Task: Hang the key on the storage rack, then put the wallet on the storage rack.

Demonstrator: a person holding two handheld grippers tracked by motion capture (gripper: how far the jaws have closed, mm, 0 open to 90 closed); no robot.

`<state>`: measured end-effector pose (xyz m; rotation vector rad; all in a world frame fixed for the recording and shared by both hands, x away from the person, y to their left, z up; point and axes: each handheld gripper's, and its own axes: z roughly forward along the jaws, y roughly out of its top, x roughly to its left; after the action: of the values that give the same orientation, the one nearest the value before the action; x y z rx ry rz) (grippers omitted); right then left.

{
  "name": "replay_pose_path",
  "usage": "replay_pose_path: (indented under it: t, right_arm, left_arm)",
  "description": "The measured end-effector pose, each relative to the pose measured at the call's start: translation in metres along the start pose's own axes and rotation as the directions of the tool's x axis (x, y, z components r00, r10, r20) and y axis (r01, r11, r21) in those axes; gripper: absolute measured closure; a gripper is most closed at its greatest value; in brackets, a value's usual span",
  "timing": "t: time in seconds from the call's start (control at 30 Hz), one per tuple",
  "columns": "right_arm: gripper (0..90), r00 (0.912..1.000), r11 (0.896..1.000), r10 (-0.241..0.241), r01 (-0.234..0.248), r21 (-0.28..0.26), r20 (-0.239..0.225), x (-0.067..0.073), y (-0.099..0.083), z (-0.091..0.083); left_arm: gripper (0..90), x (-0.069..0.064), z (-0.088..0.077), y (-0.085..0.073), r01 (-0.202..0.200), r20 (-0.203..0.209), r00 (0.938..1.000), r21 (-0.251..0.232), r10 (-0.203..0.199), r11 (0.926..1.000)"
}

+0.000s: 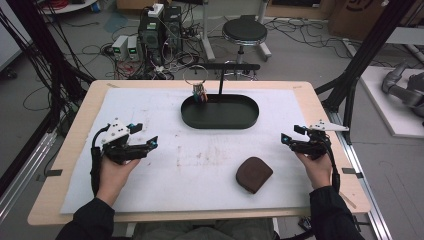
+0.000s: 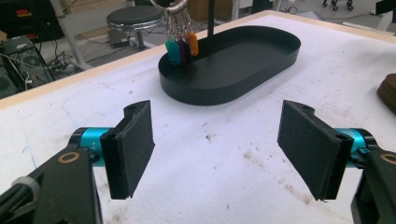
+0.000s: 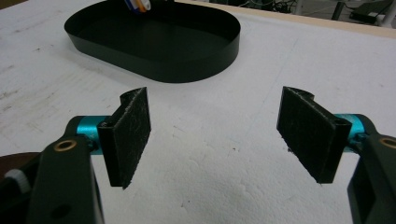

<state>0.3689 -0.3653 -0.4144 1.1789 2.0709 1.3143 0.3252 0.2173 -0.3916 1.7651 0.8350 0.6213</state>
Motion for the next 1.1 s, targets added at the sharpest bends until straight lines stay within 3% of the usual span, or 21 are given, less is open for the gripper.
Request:
replay_pose_path:
  t: [0.1,0.47,0.73,1.1]
  right_arm:
    - [26.3,1.0000,1.000,0.001,-0.001,0.002,0.000,0.000,0.000,-0.001]
    - [26.3,1.0000,1.000,-0.004,0.004,-0.003,0.001,0.002,-0.001,-0.003]
    - [26.3,0.9998,1.000,-0.015,0.015,0.005,-0.012,0.005,-0.001,-0.006]
    - [26.4,0.9953,0.999,-0.048,0.048,0.002,-0.084,0.024,-0.002,-0.017]
  left_arm:
    - [26.8,0.002,0.002,-0.001,0.016,-0.003,0.9999,0.000,-0.016,0.9999]
    - [26.8,-0.002,0.005,0.001,-0.004,0.001,1.0000,-0.004,0.004,1.0000]
    - [26.8,0.004,0.008,-0.002,0.003,-0.015,0.9999,-0.004,-0.003,1.0000]
    - [26.8,0.003,0.012,0.001,0.001,-0.014,0.9999,-0.012,-0.001,0.9999]
